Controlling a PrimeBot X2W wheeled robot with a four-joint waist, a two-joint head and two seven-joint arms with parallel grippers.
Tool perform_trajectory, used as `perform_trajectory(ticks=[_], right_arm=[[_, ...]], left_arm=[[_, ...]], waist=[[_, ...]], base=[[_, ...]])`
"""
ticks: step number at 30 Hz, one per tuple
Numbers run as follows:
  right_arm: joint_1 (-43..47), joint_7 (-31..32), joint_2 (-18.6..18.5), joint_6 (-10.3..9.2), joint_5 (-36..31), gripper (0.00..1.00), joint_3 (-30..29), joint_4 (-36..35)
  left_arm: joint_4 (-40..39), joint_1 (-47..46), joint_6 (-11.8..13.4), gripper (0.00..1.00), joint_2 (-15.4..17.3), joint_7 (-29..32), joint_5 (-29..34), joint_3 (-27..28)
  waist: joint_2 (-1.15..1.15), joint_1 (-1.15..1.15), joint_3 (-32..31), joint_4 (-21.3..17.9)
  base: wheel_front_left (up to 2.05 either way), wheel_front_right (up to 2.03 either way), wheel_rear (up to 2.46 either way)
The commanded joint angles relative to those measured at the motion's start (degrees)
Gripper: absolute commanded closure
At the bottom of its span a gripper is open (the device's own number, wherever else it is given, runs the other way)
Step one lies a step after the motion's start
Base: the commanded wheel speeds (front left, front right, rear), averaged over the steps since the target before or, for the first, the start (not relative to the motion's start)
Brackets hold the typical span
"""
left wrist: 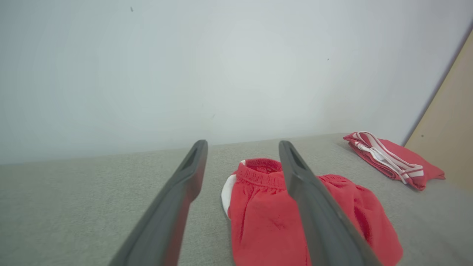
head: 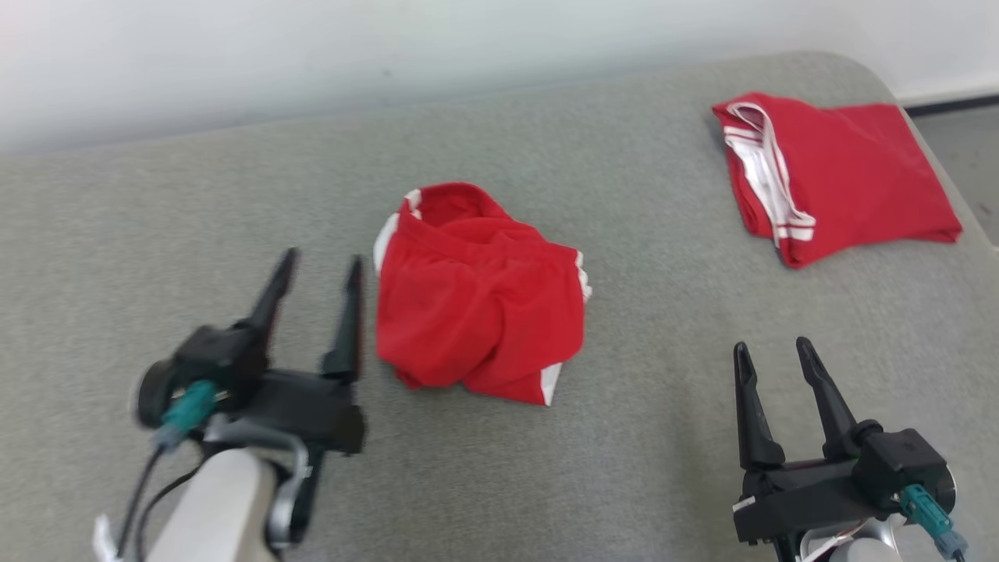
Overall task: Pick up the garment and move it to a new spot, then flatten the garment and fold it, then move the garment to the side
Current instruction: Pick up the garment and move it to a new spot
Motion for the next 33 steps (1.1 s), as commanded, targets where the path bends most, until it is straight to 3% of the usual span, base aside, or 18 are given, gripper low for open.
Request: perform_trajectory(ticks=[1,13,20,33], right_arm=[[0.68,-0.02,0.03,-0.16,-0.46,0.00,-0.13,-0.09],[2.20,-0.02,-0.15,-0.16,-0.78,0.00,-0.24,-0.30],[3.02,0.35,-0.42,-0.16,-0.25,0.00,-0.15,-0.23],[5.27,1.34,-0.79,-0.16,0.68,0.00,0.05,-0.71]], left_arm=[[-0.64,1.33,0.31,0.00,0.75,-0.53,0.09,0.86],[-9.71,13.91,2.62,0.00,6.44,-0.91,0.36,9.34],[-13.76,20.28,2.71,0.00,5.91,-0.92,0.92,11.84],[-15.25,25.88,0.12,0.00,3.60,-0.93,1.25,13.87]], waist=[[0.00,0.00,-2.06,2.22],[0.00,0.00,-4.55,5.72],[0.00,0.00,-4.80,6.38],[0.00,0.00,-5.36,7.25]], base=[[0.00,0.00,0.00],[0.00,0.00,0.00],[0.00,0.00,0.00],[0.00,0.00,0.00]])
